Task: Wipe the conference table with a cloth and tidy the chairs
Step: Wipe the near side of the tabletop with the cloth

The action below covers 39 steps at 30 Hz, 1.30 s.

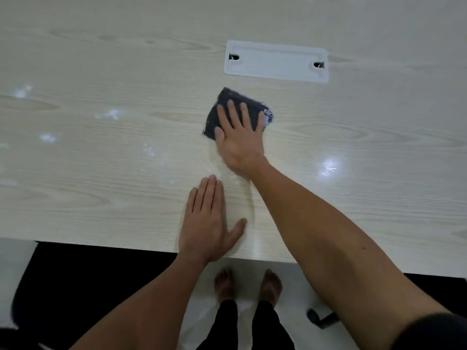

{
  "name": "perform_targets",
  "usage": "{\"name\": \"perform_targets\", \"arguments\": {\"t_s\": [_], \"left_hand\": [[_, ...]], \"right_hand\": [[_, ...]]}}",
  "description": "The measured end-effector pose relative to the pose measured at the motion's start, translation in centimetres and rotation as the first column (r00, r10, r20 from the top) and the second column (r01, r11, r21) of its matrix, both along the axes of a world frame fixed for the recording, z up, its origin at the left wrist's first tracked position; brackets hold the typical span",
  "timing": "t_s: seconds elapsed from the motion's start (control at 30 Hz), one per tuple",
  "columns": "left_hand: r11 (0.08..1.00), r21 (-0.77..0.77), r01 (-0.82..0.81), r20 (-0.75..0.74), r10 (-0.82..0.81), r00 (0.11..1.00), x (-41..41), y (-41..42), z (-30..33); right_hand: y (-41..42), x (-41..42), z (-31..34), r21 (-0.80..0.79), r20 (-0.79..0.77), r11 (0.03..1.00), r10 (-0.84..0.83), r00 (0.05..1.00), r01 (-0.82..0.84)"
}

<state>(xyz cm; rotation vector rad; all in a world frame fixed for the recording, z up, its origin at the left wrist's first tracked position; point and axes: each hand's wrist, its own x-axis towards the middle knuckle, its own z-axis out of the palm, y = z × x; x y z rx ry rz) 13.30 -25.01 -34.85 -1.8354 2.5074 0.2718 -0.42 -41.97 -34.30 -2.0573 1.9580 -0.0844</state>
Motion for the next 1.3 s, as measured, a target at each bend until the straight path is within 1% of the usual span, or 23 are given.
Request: {"name": "perform_targets", "arguments": {"t_s": [0.07,0.1,0.17,0.2,0.27,0.3,0.37,0.43,0.47,0.5,0.57,0.63,0.7,0.77,0.83,0.9,0.93,1.03,1.1,1.13,1.17,1.23,1.3], "left_hand": [[1.0,-0.016,-0.01,-0.018,0.01,1.0,0.0,0.1,-0.2],[0.999,-0.03,-0.013,-0.035,0.012,0.999,0.0,0.1,-0.3],[0.998,-0.053,-0.015,-0.07,0.011,0.997,0.0,0.2,-0.5],[0.998,-0.06,-0.016,-0.082,0.012,0.997,-0.1,0.2,-0.5],[0.997,-0.07,-0.018,-0.098,0.012,0.995,-0.1,0.1,-0.6],[0.997,-0.073,-0.023,-0.108,0.015,0.994,0.0,0.2,-0.6],[0.997,-0.072,-0.033,-0.115,0.025,0.993,-0.1,0.2,-0.6],[0.998,-0.051,-0.035,-0.104,0.03,0.994,-0.2,0.1,-0.6],[0.998,-0.051,-0.038,-0.107,0.032,0.994,-0.2,0.1,-0.6],[0.997,-0.059,-0.044,-0.126,0.036,0.991,-0.1,0.1,-0.6],[0.995,-0.081,-0.059,-0.184,0.043,0.982,-0.2,0.1,-0.6],[0.992,-0.104,-0.07,-0.211,0.046,0.976,-0.1,0.2,-0.7],[0.991,-0.111,-0.069,-0.201,0.046,0.979,-0.1,0.2,-0.8],[0.994,-0.087,-0.06,-0.178,0.044,0.983,0.0,0.2,-0.7],[0.998,-0.051,-0.047,-0.134,0.04,0.99,0.1,0.0,-0.5],[0.999,-0.034,-0.034,-0.081,0.031,0.996,0.1,0.1,-0.3],[0.999,-0.039,-0.032,-0.076,0.029,0.997,0.1,0.1,-0.3],[0.997,-0.071,-0.028,-0.102,0.02,0.995,0.1,0.2,-0.5],[0.996,-0.09,-0.023,-0.109,0.014,0.994,0.1,0.3,-0.7],[0.995,-0.094,-0.024,-0.112,0.014,0.994,0.1,0.2,-0.8],[0.995,-0.095,-0.027,-0.115,0.016,0.993,0.1,0.1,-0.8],[0.995,-0.098,-0.036,-0.136,0.022,0.991,0.1,0.2,-0.7],[0.994,-0.099,-0.045,-0.157,0.029,0.987,0.0,0.3,-0.5]], "right_hand": [[1.0,-2.6,0.2,0.019,-0.007,0.956,0.294,0.956,-0.294],[1.1,-4.6,0.3,0.031,-0.007,0.923,0.383,0.924,-0.383],[1.1,-8.7,0.2,0.032,-0.03,0.932,0.363,0.931,-0.362],[0.7,-10.7,0.2,0.024,-0.051,0.968,0.251,0.967,-0.25],[-0.4,-13.6,0.3,0.021,-0.072,0.992,-0.125,0.99,0.127],[-1.3,-14.1,0.5,0.031,-0.064,0.94,-0.339,0.939,0.341],[-3.7,-13.0,0.9,0.059,-0.026,0.732,-0.678,0.734,0.678],[-6.2,-9.6,1.3,0.096,0.002,0.579,-0.813,0.582,0.809],[-7.1,-7.5,1.4,0.115,0.012,0.576,-0.815,0.579,0.809],[-7.9,-5.2,1.3,0.13,0.021,0.623,-0.78,0.626,0.772],[-8.7,-0.5,1.0,0.123,0.031,0.782,-0.618,0.786,0.611],[-8.6,3.7,0.5,0.089,0.023,0.929,-0.362,0.932,0.359],[-7.4,6.6,0.1,0.046,-0.008,0.997,-0.064,0.998,0.065],[-5.6,7.2,0.0,0.006,-0.034,0.974,0.228,0.973,-0.228],[-3.9,5.3,-0.2,0.002,-0.031,0.869,0.495,0.868,-0.495],[-2.6,1.7,-0.2,0.03,-0.007,0.772,0.635,0.772,-0.635],[-2.1,-0.3,-0.1,0.04,-0.005,0.767,0.641,0.767,-0.641],[-0.5,-6.8,0.5,0.04,-0.026,0.905,0.424,0.905,-0.423],[1.1,-10.5,0.7,0.033,-0.047,0.993,0.117,0.992,-0.116],[2.0,-11.5,0.8,0.042,-0.045,0.997,-0.066,0.997,0.068],[2.9,-11.6,0.8,0.056,-0.037,0.963,-0.26,0.965,0.262],[4.1,-9.4,0.7,0.071,-0.02,0.806,-0.589,0.808,0.588],[4.1,-5.2,0.8,0.083,-0.001,0.681,-0.73,0.684,0.727]]}}
